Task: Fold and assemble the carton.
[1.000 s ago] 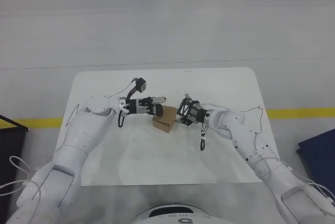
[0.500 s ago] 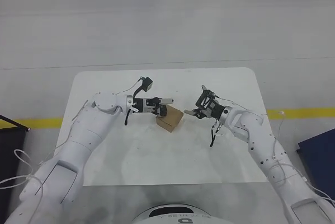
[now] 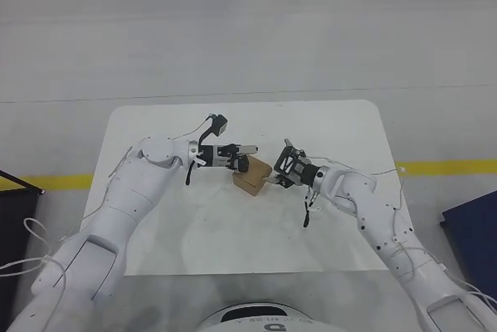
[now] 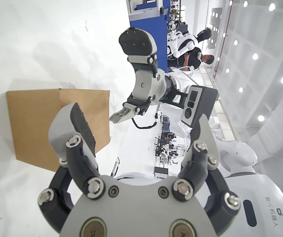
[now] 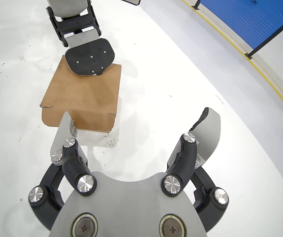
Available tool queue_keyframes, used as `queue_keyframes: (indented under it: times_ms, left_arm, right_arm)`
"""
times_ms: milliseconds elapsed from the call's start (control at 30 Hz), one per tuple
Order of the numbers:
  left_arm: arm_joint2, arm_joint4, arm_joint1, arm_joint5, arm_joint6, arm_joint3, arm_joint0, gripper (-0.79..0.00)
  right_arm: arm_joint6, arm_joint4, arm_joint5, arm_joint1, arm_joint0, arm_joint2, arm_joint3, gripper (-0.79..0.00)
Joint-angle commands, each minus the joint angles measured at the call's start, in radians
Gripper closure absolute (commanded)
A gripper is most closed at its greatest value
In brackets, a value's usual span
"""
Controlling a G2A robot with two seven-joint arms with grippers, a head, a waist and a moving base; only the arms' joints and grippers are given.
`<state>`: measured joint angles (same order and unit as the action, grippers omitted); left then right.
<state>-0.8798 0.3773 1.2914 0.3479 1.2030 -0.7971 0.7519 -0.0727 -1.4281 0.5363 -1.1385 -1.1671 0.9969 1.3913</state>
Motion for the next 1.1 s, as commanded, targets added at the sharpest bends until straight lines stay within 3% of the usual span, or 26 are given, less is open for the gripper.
queue_keyframes:
  times_ms: [0, 1067]
  left_arm:
    - [0.000, 0.002, 0.001, 0.002, 0.003, 0.004, -0.001, -0.785]
    - [0.004, 0.023, 0.019, 0.016, 0.035, 0.060, -0.026, -0.785]
  right_arm:
    - [-0.009, -0.005, -0.011, -0.006, 0.013, -0.016, -0.020, -0.785]
    - [-0.020, -0.034, -0.099, -0.036, 0.052, -0.046, -0.062, -0.785]
